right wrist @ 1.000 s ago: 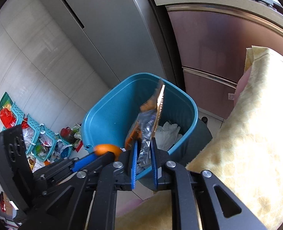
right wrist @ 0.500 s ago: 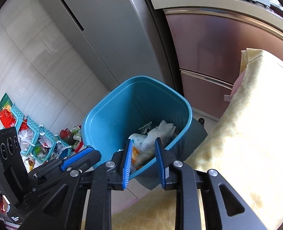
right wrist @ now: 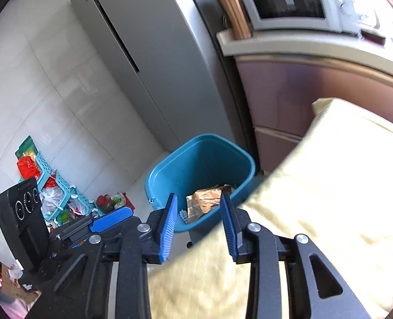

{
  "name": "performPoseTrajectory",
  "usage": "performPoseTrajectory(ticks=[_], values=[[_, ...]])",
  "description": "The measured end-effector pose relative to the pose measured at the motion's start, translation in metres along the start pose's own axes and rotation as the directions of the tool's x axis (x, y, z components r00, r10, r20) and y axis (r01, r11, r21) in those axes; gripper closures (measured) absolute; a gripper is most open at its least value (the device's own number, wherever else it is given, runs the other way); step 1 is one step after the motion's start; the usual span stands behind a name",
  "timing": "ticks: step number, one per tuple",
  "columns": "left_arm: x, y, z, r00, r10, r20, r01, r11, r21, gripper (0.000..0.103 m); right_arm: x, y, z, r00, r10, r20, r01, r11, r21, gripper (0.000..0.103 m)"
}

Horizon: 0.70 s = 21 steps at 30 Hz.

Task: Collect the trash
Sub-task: 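Move both open tools back over the table toward the remaining trash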

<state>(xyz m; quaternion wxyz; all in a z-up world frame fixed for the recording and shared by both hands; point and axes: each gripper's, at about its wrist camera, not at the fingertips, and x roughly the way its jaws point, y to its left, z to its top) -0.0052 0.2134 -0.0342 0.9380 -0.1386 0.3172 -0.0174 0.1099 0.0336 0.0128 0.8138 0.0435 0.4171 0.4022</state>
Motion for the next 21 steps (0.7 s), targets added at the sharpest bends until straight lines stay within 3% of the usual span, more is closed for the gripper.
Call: performPoseTrajectory(ticks=[4, 9, 14, 21], values=[[-0.007, -0.034, -0.009, 0.994, -0.106, -0.018, 0.107, 0.992, 0.072, 0.066, -0.048, -0.017, -0.016, 0.998, -0.019, 0.060, 0.018, 1.000, 0.016, 0.067], [-0.002, -0.084, -0.026, 0.969, -0.230, -0.094, 0.243, 0.956, 0.167, 0.065, -0.107, -0.050, -0.047, 0.988, -0.098, 0.118, 0.089, 0.992, 0.084, 0.066], [0.009, -0.135, -0.046, 0.933, -0.308, -0.186, 0.346, 0.910, 0.231, 0.065, -0.156, -0.089, -0.087, 0.965, -0.227, 0.129, 0.200, 0.961, 0.192, 0.066], [0.026, -0.185, -0.067, 0.868, -0.393, -0.302, 0.470, 0.847, 0.249, 0.065, -0.210, -0.136, -0.152, 0.909, -0.407, 0.089, 0.354, 0.867, 0.351, 0.066]])
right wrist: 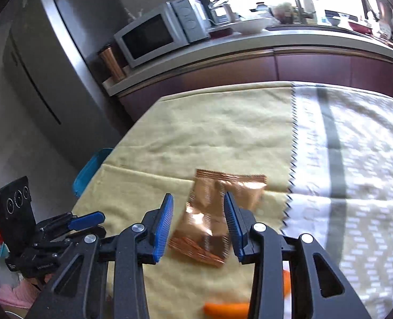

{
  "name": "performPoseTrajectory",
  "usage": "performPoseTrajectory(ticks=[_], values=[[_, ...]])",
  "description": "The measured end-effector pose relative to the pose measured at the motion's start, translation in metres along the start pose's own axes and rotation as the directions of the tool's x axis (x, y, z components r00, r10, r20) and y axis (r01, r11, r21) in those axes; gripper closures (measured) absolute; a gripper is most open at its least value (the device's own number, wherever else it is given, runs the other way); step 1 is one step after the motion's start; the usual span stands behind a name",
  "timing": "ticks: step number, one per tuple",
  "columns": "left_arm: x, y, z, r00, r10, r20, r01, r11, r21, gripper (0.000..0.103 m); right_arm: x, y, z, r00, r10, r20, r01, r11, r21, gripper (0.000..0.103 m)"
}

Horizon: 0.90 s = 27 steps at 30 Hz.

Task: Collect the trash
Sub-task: 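Move both open tools back over the table toward the remaining trash, then grasp the brown foil packet with the left tool while the right tool grasps the orange peel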

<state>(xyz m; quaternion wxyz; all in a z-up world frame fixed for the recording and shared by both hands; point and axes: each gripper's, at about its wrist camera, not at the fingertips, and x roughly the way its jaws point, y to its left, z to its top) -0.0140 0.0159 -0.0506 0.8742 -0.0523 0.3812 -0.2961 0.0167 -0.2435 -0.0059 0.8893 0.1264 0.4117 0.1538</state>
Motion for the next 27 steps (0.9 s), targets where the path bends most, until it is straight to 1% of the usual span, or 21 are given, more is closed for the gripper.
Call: performPoseTrajectory(ticks=[1, 5, 7, 8, 13, 16, 18, 21, 23, 26, 27], values=[[0.006, -0.005, 0.002, 1.000, -0.018, -0.014, 0.018, 1.000, 0.002, 0.065, -0.004, -0.008, -0.005, 1.000, -0.028, -0.001, 0.028, 1.000, 0.013, 0.066], [0.033, -0.020, 0.011, 0.995, -0.076, -0.057, 0.076, 0.997, 0.002, 0.063, -0.021, -0.040, -0.028, 0.995, -0.095, -0.010, 0.095, 0.993, 0.072, 0.065], [0.044, -0.025, 0.017, 0.992, -0.100, -0.077, 0.099, 0.995, -0.009, 0.060, -0.024, -0.051, -0.038, 0.994, -0.110, -0.015, 0.111, 0.988, 0.106, 0.060], [0.050, -0.027, 0.020, 0.990, -0.108, -0.089, 0.108, 0.994, -0.014, 0.060, -0.025, -0.056, -0.043, 0.994, -0.110, -0.021, 0.112, 0.986, 0.123, 0.060], [0.075, -0.038, 0.029, 0.979, -0.141, -0.145, 0.136, 0.990, -0.048, 0.058, -0.026, -0.061, -0.062, 0.995, -0.090, -0.050, 0.097, 0.983, 0.153, 0.060], [0.087, -0.041, 0.031, 0.974, -0.147, -0.173, 0.138, 0.988, -0.063, 0.058, -0.029, -0.061, -0.069, 0.997, -0.056, -0.058, 0.065, 0.983, 0.171, 0.060], [0.093, -0.043, 0.032, 0.970, -0.151, -0.189, 0.139, 0.988, -0.072, 0.058, -0.032, -0.061, -0.072, 0.997, -0.052, -0.056, 0.061, 0.983, 0.171, 0.060], [0.101, -0.046, 0.036, 0.969, -0.147, -0.196, 0.135, 0.988, -0.072, 0.058, -0.033, -0.059, -0.074, 0.998, -0.032, -0.056, 0.041, 0.985, 0.168, 0.060], [0.105, -0.047, 0.038, 0.968, -0.151, -0.202, 0.138, 0.987, -0.077, 0.058, -0.034, -0.057, -0.074, 0.998, 0.000, -0.059, 0.010, 0.985, 0.170, 0.060], [0.111, -0.048, 0.042, 0.966, -0.155, -0.209, 0.139, 0.986, -0.090, 0.058, -0.035, -0.054, -0.074, 0.998, 0.024, -0.058, -0.014, 0.987, 0.159, 0.061], [0.112, -0.049, 0.043, 0.966, -0.152, -0.211, 0.136, 0.986, -0.092, 0.061, -0.034, -0.054, -0.074, 0.998, 0.034, -0.060, -0.024, 0.987, 0.159, 0.062]])
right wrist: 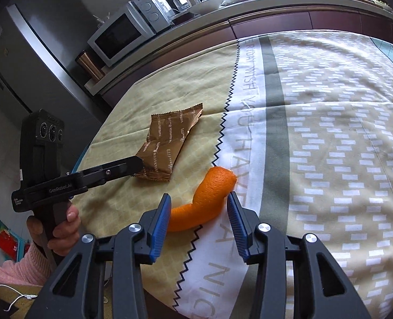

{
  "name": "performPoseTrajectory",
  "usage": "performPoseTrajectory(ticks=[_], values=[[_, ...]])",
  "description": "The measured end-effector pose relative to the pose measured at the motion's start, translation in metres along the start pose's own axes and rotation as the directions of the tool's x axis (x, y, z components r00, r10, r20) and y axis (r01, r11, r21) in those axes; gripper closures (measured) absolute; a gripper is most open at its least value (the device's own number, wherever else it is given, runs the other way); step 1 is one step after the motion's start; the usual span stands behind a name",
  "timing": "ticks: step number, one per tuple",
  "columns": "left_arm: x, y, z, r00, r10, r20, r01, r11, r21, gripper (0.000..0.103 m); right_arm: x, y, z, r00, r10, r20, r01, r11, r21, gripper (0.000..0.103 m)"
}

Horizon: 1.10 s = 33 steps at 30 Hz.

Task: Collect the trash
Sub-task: 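Grasp the brown foil packet with the left tool while the right tool grasps the orange peel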

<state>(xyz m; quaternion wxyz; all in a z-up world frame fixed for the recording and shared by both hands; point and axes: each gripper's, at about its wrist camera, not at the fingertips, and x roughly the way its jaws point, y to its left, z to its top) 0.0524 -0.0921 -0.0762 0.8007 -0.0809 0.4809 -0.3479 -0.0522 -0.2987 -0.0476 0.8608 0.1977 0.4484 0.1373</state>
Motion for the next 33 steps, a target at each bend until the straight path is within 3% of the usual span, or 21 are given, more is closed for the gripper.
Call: performPoseTrajectory(ticks=[4, 15, 33], values=[[0.007, 0.000, 0.004, 1.000, 0.018, -0.012, -0.018, 1.000, -0.020, 0.080, 0.006, 0.002, 0.003, 1.000, 0.019, -0.010, -0.019, 1.000, -0.001, 0.072], [-0.006, 0.007, 0.000, 0.999, 0.023, 0.036, -0.022, 0.999, -0.041, 0.093, 0.021, 0.012, 0.013, 0.998, 0.065, -0.023, -0.066, 0.997, -0.049, 0.086], [-0.087, 0.048, -0.017, 0.972, 0.143, 0.188, -0.126, 0.987, -0.099, 0.095, 0.047, 0.054, 0.038, 0.984, 0.177, 0.003, -0.175, 0.977, -0.123, 0.088]])
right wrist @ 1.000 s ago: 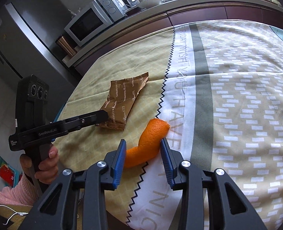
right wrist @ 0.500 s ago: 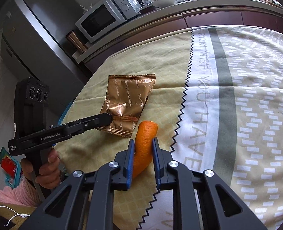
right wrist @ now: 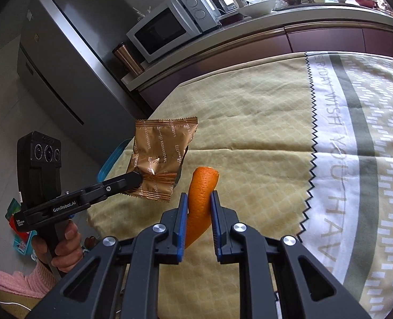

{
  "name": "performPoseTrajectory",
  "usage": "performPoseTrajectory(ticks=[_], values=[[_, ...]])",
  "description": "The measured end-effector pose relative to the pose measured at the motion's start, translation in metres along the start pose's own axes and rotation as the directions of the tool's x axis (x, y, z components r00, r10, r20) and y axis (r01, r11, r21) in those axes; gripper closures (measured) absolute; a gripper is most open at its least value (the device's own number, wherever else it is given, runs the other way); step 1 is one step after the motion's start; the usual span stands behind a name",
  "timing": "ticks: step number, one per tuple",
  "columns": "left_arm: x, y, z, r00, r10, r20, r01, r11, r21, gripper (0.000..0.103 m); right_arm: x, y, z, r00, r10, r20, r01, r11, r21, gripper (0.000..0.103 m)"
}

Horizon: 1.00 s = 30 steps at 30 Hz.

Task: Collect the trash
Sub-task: 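Grasp the brown foil packet with the left tool while the right tool grasps the orange peel, then lift the packet and peel and carry both toward the teal bin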

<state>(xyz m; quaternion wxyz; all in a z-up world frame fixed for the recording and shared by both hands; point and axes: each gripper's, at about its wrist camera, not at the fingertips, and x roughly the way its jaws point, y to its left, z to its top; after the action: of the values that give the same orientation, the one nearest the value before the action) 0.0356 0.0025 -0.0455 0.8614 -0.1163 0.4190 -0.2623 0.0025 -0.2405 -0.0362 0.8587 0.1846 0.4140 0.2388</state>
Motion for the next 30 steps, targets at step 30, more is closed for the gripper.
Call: performPoseTrajectory(ticks=[30], values=[[-0.079, 0.051, -0.011, 0.979, 0.156, 0.130, -0.146, 0.986, -0.086, 0.095, 0.058, 0.073, 0.032, 0.994, 0.104, -0.024, -0.106, 0.986, -0.127, 0.088]])
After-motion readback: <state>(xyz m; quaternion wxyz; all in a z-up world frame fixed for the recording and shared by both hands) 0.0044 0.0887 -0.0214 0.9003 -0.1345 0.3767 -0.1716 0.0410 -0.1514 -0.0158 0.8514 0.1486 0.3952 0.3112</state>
